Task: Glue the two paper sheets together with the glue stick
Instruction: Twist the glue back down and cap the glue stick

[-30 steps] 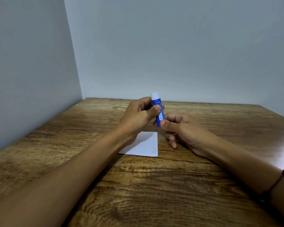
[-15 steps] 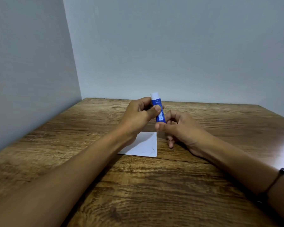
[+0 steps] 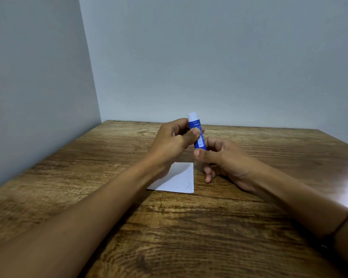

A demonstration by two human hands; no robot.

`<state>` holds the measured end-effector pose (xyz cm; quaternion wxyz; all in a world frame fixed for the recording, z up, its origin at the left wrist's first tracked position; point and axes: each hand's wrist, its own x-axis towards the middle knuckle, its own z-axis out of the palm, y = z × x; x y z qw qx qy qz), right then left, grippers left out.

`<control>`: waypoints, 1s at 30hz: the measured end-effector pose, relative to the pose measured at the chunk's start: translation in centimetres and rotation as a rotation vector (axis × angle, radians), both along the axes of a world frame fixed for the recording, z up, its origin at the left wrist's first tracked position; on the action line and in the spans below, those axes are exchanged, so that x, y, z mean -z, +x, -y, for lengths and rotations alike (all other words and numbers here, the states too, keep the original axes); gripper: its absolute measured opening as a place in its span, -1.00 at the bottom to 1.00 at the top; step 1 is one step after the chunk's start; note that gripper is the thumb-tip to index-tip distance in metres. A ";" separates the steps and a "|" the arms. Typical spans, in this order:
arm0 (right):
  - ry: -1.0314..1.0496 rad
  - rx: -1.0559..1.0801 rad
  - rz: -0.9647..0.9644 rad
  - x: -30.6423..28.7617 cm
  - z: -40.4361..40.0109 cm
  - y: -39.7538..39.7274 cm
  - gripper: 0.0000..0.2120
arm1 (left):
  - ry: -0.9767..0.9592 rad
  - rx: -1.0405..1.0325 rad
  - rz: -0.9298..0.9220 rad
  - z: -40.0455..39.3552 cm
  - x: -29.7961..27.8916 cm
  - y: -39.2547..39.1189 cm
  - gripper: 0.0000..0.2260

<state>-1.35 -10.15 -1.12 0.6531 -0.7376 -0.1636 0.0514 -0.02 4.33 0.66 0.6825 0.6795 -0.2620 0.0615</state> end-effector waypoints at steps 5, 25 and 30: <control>0.053 -0.035 -0.032 -0.1 0.3 -0.1 -0.87 | 0.028 -0.011 -0.006 -0.2 0.2 0.1 -0.88; -0.025 0.191 -0.015 -0.5 -0.8 -0.8 -0.84 | 0.075 -0.078 0.020 0.2 0.6 0.3 -0.89; -0.152 0.189 0.022 -0.9 -0.8 -1.1 -0.85 | 0.050 -0.085 0.032 0.2 0.5 0.4 -0.92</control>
